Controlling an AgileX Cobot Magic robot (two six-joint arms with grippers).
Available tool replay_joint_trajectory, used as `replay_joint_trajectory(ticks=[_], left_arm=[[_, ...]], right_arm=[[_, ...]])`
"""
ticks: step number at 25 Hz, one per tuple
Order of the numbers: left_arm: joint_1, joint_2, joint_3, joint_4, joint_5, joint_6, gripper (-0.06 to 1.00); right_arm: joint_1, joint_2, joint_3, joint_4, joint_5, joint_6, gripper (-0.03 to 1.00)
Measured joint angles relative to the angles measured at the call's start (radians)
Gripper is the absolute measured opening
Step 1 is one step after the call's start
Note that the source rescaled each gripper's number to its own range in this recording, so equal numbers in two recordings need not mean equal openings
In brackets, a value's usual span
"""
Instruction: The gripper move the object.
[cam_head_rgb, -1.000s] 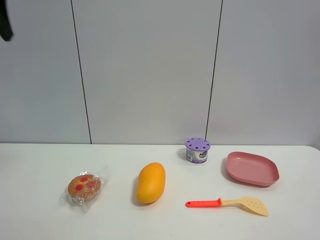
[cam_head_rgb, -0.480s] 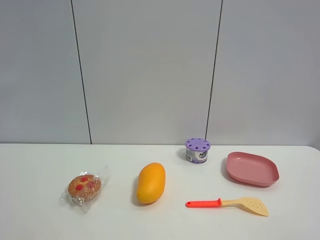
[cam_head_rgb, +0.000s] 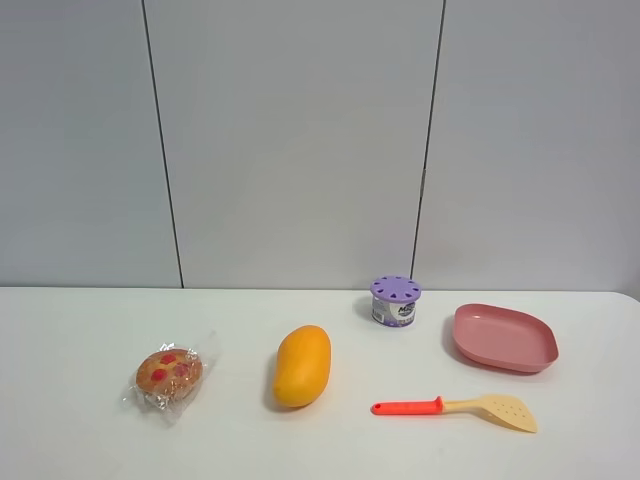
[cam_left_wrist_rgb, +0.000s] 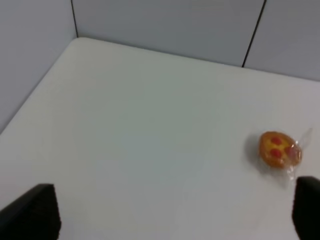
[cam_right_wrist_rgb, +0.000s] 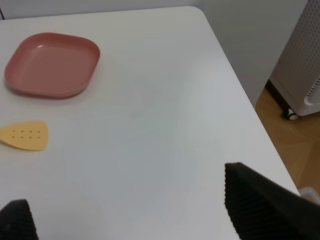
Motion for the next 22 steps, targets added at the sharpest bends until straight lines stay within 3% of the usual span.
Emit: replay_joint_trajectory(ticks=[4,8,22], left_arm=[[-0.004,-0.026,0.117,0.001,-0.019,0.025,0.85],[-0.03,-0.026,0.208,0.001,-0.101,0.028,0.85],[-0.083,-0.026,0.219,0.0,-0.131,0.032,0.85]], right_arm=[[0.0,0.0,0.0,0.0,0.0,0.0,1.0],[0.0,0.0,0.0,0.0,0.0,0.0,1.0],[0.0,0.0,0.0,0.0,0.0,0.0,1.0]])
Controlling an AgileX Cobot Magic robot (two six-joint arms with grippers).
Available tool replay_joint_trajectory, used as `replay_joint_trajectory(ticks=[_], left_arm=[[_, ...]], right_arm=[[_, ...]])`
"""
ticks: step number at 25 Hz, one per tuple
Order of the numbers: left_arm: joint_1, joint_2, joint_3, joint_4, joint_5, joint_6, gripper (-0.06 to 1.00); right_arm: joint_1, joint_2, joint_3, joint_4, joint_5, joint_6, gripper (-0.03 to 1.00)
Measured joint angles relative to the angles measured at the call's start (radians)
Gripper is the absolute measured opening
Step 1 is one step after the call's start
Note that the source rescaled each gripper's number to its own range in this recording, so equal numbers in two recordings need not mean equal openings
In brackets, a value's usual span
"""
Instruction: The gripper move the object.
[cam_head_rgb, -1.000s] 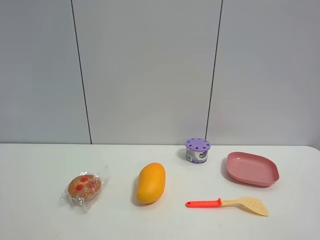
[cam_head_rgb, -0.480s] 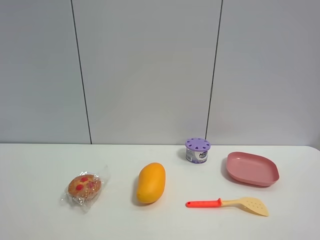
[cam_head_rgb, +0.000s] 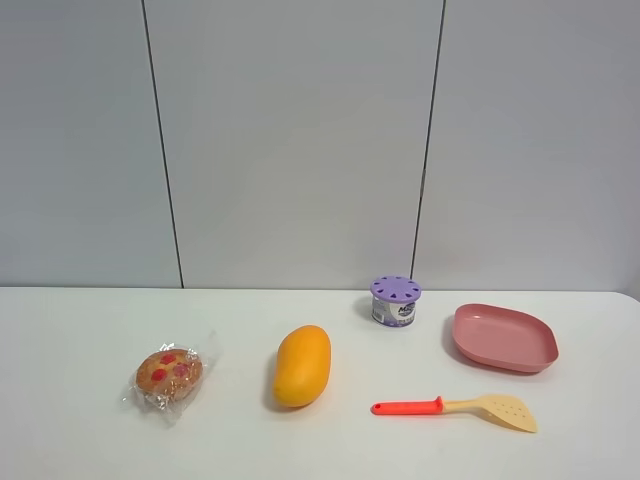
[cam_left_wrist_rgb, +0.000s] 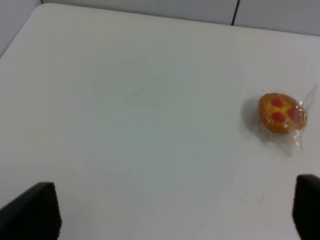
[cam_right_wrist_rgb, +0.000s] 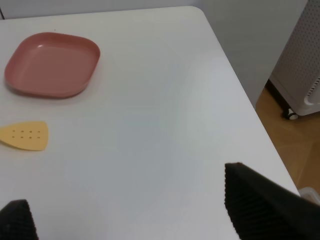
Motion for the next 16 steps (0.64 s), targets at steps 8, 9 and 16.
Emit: replay_joint_trajectory(ticks=[8,9,16], left_arm=[[0.0,0.0,0.0,0.0,0.0,0.0,0.85],[0.0,0.0,0.0,0.0,0.0,0.0,0.85],[0.0,0.0,0.0,0.0,0.0,0.0,0.85]], right_arm=[[0.0,0.0,0.0,0.0,0.0,0.0,1.0],[0.0,0.0,0.0,0.0,0.0,0.0,1.0],[0.0,0.0,0.0,0.0,0.0,0.0,1.0]])
